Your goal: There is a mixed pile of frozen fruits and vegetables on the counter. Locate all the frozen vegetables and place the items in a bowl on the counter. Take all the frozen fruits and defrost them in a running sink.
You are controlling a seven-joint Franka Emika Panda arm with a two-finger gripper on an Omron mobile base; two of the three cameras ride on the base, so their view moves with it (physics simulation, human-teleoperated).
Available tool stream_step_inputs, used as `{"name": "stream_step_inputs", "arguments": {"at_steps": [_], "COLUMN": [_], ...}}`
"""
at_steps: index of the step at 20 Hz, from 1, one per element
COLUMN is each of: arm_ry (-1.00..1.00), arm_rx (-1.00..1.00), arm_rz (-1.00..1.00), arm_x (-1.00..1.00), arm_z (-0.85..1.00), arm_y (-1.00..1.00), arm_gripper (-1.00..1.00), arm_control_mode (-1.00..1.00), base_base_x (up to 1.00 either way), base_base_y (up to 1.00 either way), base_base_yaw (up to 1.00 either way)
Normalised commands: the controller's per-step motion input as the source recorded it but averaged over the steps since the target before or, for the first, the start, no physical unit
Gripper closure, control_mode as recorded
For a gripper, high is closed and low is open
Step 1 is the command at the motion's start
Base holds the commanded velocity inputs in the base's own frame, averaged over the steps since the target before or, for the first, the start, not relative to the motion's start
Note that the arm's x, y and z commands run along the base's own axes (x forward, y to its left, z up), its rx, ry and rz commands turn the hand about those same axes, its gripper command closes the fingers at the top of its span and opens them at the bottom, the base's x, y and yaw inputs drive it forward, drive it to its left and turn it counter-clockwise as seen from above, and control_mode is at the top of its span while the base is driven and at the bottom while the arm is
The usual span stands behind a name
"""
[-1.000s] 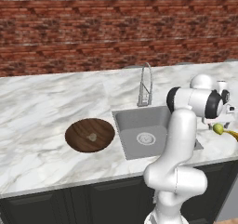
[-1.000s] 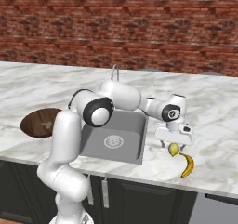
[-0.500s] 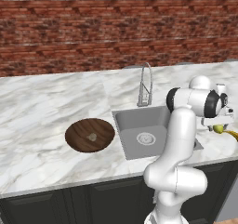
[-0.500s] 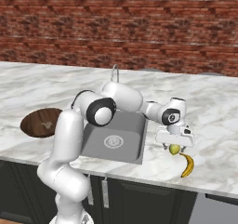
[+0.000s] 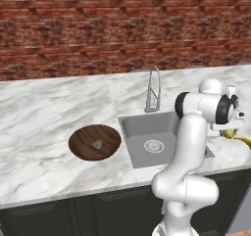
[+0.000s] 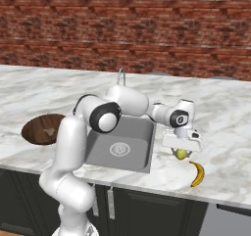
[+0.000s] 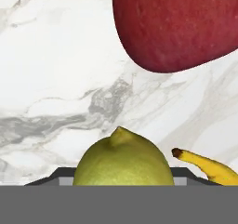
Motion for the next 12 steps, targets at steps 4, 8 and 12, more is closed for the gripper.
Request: {"name": "stream_step_inputs", "arguments": {"at_steps": [4,8,12], "arm_ry": [-0.02,0.00,0.00], "arm_rx": [0.00,0.00,0.01], "arm_rz": [-0.03,-0.02,-0.02], "arm_x": [-0.07,-0.08,-0.08], "arm_z": [0.24,0.23,0.23], "arm_y": [0.43,0.38,0.38], "arm_gripper": [1.00,1.00,1.00], "arm_control_mode": [-1.00,-1.00,-1.00], "base_base_x": [0.00,0.00,0.00], "base_base_y": [0.00,0.00,0.00], "base_base_yaw": [0.00,0.00,0.00]}}
